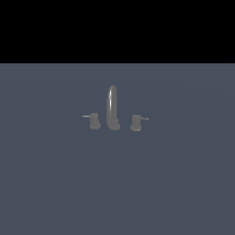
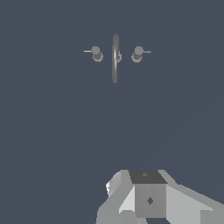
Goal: Turn on the faucet by rotating a designated handle.
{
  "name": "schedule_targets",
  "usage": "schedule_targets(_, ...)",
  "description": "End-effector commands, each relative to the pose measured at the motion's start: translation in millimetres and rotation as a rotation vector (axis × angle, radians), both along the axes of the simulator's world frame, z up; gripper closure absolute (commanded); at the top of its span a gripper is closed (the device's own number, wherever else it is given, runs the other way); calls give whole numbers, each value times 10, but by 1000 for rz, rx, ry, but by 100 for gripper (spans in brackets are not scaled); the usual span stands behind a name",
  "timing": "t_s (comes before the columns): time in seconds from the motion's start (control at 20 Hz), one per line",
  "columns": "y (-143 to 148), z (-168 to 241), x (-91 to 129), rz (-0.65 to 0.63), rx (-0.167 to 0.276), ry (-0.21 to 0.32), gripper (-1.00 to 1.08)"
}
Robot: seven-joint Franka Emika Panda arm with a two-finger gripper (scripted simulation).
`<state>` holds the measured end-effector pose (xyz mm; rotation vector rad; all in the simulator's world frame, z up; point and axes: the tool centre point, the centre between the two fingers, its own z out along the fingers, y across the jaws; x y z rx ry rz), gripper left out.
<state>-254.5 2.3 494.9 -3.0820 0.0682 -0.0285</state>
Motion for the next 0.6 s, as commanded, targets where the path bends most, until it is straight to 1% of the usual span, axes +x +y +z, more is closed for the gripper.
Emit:
schedule_targets(0.0,0,0,0,0,0,0,108)
schedule_targets(0.4,91,81,111,-6,15,-30,108)
schedule_targets(0.55,91,81,111,-6,15,-30,108)
